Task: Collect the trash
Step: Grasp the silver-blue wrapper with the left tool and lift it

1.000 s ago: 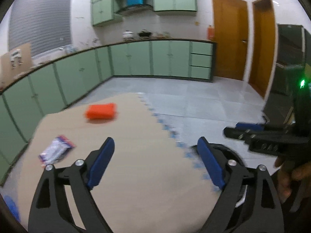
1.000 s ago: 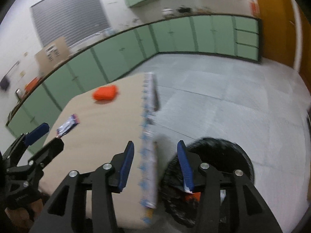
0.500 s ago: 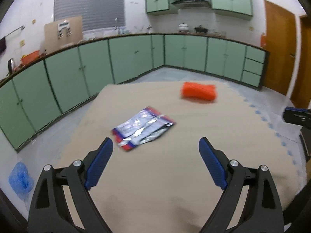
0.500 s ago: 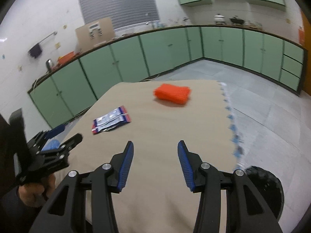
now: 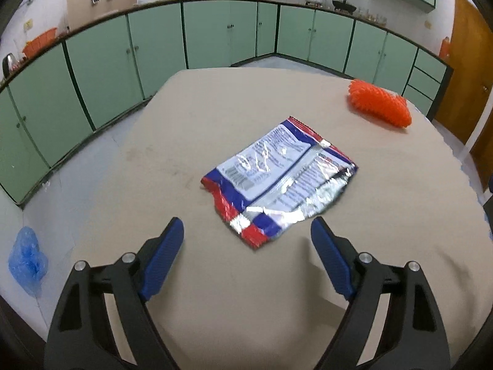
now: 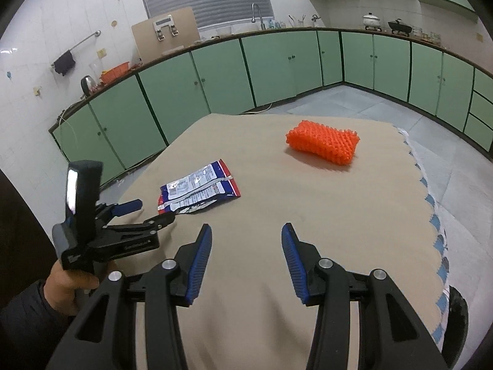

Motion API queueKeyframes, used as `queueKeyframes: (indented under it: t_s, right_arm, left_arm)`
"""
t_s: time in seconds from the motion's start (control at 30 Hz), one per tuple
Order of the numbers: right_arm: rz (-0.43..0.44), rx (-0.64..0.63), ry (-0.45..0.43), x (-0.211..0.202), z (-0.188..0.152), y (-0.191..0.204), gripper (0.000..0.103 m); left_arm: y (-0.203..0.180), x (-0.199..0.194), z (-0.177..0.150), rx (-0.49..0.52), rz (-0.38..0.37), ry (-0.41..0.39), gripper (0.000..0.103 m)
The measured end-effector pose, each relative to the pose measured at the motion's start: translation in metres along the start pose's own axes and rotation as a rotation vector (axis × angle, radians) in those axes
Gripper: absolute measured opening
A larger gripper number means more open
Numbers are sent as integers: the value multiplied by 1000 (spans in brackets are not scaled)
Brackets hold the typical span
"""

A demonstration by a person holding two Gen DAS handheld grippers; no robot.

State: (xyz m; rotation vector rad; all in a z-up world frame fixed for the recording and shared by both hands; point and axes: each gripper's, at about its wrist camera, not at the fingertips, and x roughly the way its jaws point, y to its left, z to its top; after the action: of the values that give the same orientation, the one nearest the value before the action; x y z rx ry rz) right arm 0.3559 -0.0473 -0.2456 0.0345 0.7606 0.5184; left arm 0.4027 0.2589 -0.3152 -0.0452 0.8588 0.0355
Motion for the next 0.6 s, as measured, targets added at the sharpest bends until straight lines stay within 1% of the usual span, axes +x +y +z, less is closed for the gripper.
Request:
queueKeyframes:
  t_s: [0.13, 0.27, 0.3, 0.33, 0.37, 0.43, 0.47, 0.5, 0.57, 0.6]
  right_arm:
    - [-2, -3, 5, 8, 4, -1, 47]
    - [5, -1, 0, 11, 6, -2, 47]
    - [8, -2, -1, 12, 7, -3, 47]
    - [9, -3, -2, 12, 7, -3, 47]
    - [10, -2, -3, 11, 6, -5, 47]
    - [11, 6, -5, 10, 6, -8, 47]
    - [11, 10, -5, 9, 6, -9, 47]
    - [11, 14, -6, 8, 6, -11, 47]
    - [12, 18, -7, 7, 6, -15, 47]
    - [13, 18, -8, 7, 6, -16, 47]
  left_arm:
    - [0, 14, 6, 26, 4, 48, 82]
    - [-1, 22, 10, 37, 24, 75, 82]
    - [0, 22, 10, 39, 27, 76, 77]
    - [-1, 23, 11, 41, 28, 74, 64]
    - [-2, 23, 13, 47, 24, 73, 57]
    - [-3, 22, 16, 51, 27, 72, 27]
    - [-1, 20, 18, 38, -4, 68, 23]
    - [-1, 17, 19, 36, -14, 61, 17]
    - [-4, 12, 18, 45, -17, 44, 11]
    - [-6, 10, 18, 48, -11, 33, 5]
